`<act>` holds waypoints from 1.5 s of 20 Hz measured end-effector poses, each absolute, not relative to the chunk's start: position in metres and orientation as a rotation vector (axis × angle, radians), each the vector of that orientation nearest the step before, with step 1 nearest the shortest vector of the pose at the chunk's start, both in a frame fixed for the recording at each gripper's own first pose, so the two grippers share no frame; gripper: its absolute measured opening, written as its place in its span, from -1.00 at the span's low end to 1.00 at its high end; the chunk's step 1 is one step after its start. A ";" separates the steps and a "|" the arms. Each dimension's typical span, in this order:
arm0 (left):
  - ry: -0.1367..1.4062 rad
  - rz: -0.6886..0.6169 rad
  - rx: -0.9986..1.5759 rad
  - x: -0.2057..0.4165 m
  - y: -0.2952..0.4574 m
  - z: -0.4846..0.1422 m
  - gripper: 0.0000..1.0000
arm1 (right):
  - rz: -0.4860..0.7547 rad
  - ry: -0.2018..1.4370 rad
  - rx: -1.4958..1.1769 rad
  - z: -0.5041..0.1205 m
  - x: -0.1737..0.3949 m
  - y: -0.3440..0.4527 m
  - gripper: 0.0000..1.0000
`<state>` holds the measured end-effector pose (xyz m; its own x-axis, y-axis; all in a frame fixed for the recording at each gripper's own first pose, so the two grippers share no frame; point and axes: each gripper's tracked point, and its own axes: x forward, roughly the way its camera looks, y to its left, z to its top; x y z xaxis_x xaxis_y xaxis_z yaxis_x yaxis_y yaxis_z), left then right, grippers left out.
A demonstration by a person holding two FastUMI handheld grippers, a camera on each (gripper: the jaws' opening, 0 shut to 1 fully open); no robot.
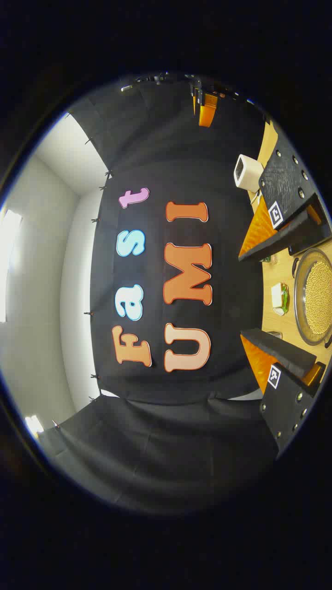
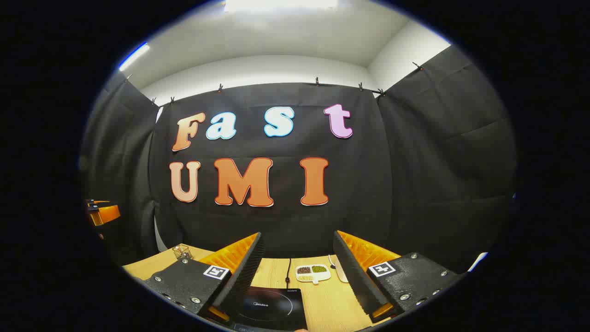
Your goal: First push the handle of the pot to place it horizontally, then grasp the pot with both hands and set it on the induction cooktop.
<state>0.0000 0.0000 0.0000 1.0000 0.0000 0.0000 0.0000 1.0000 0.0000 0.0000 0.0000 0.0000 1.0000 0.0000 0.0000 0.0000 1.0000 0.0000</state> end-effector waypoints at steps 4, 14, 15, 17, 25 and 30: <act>-0.002 -0.001 -0.003 -0.002 0.001 0.001 0.77 | 0.001 -0.003 -0.022 0.002 -0.002 0.002 0.89; 0.022 0.000 -0.024 0.000 0.000 -0.004 0.77 | 0.013 0.010 -0.017 0.000 -0.003 0.006 0.89; 0.023 -0.001 -0.027 -0.001 -0.001 -0.005 0.77 | 0.011 0.010 -0.018 0.001 -0.003 0.005 0.89; 0.029 -0.004 -0.034 -0.001 -0.002 -0.005 0.82 | 0.012 0.013 -0.021 0.001 -0.003 0.006 0.89; 0.041 -0.024 -0.032 -0.003 -0.004 -0.005 0.77 | 0.024 0.019 -0.022 -0.002 -0.005 0.009 0.89; 0.032 -0.077 -0.030 -0.006 -0.010 -0.006 0.89 | 0.021 0.017 -0.017 -0.002 -0.005 0.008 0.89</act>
